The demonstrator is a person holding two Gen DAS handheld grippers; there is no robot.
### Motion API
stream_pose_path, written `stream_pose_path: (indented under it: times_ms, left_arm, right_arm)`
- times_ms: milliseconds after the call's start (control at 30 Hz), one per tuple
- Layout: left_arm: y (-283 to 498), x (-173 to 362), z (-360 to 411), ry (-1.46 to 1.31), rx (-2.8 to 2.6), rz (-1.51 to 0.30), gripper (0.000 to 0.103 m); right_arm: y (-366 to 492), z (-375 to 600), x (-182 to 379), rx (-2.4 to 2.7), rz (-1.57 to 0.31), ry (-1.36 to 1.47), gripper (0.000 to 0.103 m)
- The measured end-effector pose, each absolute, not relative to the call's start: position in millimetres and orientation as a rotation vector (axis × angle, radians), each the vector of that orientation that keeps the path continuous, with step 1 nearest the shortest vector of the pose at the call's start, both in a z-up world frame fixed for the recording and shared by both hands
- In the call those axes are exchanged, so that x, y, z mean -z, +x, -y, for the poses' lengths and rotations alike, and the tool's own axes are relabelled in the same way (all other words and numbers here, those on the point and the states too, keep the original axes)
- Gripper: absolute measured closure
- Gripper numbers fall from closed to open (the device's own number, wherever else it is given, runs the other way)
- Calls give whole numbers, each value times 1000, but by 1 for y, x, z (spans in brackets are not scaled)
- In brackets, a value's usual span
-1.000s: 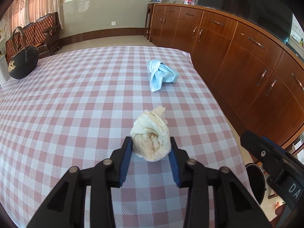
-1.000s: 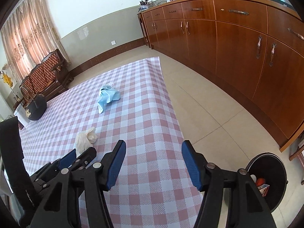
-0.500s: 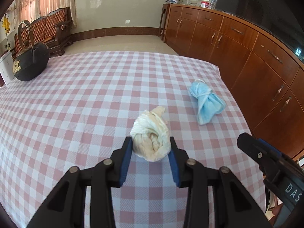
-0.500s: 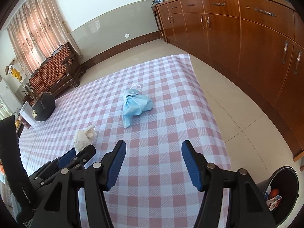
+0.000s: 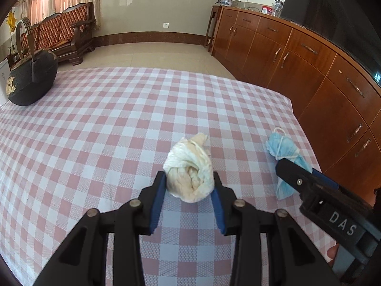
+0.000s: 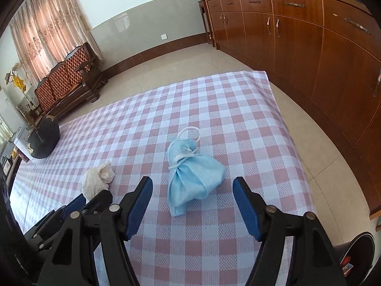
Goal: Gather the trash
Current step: 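Close the left tool on the white cloth while the right tool grasps the light-blue mask, then carry the white cloth and light-blue mask over the black bin and release both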
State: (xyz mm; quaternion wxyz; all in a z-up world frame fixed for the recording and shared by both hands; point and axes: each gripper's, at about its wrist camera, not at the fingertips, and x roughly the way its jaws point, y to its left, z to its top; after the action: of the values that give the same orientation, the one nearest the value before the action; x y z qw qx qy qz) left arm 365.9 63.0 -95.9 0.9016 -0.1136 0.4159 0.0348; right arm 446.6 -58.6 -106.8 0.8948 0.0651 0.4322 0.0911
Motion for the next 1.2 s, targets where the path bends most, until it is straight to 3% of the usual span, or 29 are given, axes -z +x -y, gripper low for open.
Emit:
stream_pose_path:
  times_ms: [133, 200, 300, 1200]
  left_arm:
    - [367, 96, -63, -237, -67, -859, 64]
    - [367, 95, -64, -241, -68, -858, 64]
    - [365, 95, -63, -246, -70, -859, 65]
    - [250, 52, -17, -187, 38, -795, 65]
  right_arm:
    - [456, 55, 113, -192, -910, 125, 33]
    - [458, 52, 115, -186, -903, 99, 54]
    - [456, 47, 115, -196, -900, 68, 58]
    - [283, 91, 67, -266, -853, 152, 60]
